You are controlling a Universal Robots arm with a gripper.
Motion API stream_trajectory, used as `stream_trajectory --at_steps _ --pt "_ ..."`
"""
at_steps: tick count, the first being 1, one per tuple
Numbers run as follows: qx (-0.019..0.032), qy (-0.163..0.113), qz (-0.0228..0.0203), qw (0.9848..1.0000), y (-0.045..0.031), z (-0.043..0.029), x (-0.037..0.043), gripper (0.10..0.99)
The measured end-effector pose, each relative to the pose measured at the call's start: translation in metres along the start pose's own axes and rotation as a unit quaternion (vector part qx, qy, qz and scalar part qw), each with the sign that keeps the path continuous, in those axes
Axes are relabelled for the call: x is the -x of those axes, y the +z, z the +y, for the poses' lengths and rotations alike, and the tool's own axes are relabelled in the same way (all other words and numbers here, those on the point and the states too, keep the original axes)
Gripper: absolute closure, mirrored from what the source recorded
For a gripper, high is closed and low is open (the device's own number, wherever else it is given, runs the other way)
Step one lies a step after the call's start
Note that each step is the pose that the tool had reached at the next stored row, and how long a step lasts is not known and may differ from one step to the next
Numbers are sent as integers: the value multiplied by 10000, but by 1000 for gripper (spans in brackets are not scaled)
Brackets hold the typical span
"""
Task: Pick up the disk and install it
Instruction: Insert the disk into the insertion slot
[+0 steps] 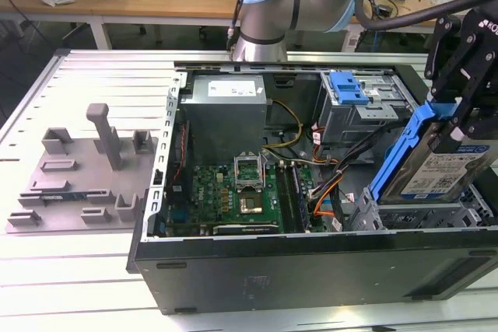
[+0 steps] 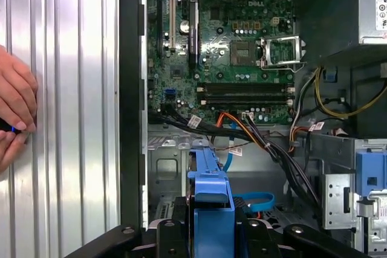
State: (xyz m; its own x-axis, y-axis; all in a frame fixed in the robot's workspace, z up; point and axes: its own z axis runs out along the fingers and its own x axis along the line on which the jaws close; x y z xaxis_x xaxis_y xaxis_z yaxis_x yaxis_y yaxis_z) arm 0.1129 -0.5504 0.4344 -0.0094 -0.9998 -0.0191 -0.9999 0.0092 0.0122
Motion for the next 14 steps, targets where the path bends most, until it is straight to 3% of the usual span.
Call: stream_trajectory --at_steps 14 --pt "0 -13 0 10000 176 -2 -7 722"
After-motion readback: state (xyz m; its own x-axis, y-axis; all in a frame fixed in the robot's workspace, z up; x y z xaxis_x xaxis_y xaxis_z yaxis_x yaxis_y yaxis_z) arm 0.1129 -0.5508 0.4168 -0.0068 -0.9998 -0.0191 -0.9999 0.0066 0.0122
